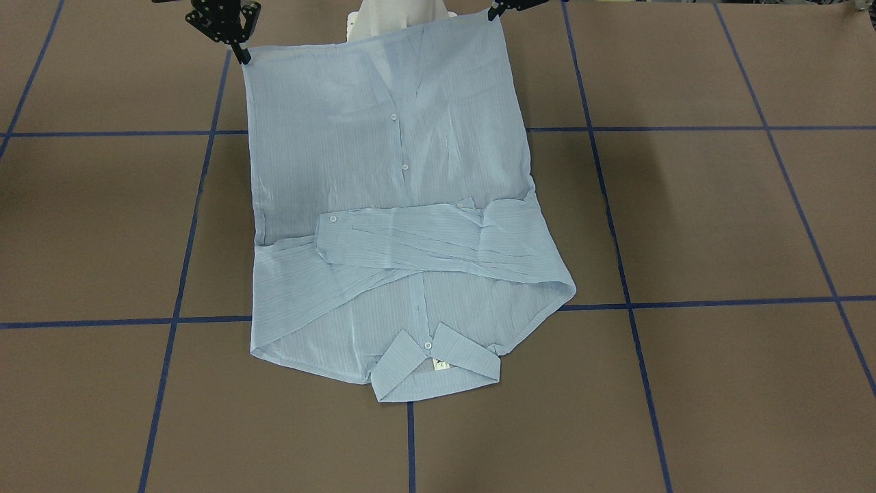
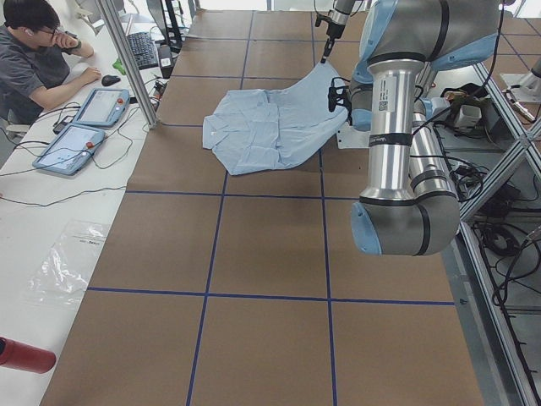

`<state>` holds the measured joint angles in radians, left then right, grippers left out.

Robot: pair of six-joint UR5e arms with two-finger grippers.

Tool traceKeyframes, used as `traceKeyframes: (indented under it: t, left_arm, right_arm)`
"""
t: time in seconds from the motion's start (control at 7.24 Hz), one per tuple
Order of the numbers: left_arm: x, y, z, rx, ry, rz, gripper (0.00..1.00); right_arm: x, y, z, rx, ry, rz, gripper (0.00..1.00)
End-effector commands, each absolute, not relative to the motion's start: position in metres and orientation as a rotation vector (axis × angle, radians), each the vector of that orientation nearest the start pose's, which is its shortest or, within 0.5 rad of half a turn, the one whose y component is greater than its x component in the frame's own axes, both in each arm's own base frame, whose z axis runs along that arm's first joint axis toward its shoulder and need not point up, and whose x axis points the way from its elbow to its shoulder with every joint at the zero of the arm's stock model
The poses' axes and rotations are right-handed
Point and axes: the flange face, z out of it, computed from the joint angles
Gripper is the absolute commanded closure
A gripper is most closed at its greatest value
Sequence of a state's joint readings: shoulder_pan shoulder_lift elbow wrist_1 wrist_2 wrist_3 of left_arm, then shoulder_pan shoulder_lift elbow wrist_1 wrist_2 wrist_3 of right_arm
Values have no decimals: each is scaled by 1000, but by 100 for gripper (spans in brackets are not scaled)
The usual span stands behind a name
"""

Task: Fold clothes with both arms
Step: 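Lift the hem with both grippers and fold it toward the collar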

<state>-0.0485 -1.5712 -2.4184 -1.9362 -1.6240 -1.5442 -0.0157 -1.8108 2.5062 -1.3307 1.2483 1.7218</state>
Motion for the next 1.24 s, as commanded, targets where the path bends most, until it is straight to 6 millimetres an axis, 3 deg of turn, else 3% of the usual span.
traceKeyframes:
  t: [0.0, 0.14, 0.41, 0.69, 0.83, 0.97, 1.11]
  left_arm:
    - [406, -219, 244, 121, 1171, -90, 100]
    - [405, -255, 239, 190, 1146, -120, 100]
    - [406, -321, 227, 267, 1089, -214, 100]
    - [408, -381, 231, 336, 1036, -270, 100]
    - [404, -405, 235, 364, 1010, -287, 100]
    - [397, -428, 227, 402, 1003, -296, 100]
    - [391, -441, 228, 423, 987, -294, 100]
  right_arm:
    - [-390, -231, 281, 317, -966, 348, 100]
    - [-404, -275, 263, 353, -935, 372, 100]
    - [-426, -356, 249, 417, -885, 417, 100]
    - [-442, -436, 247, 433, -825, 471, 100]
    - [-429, -462, 248, 449, -807, 491, 100]
    - [-408, -485, 229, 446, -836, 493, 100]
    - [-396, -496, 226, 457, -833, 496, 100]
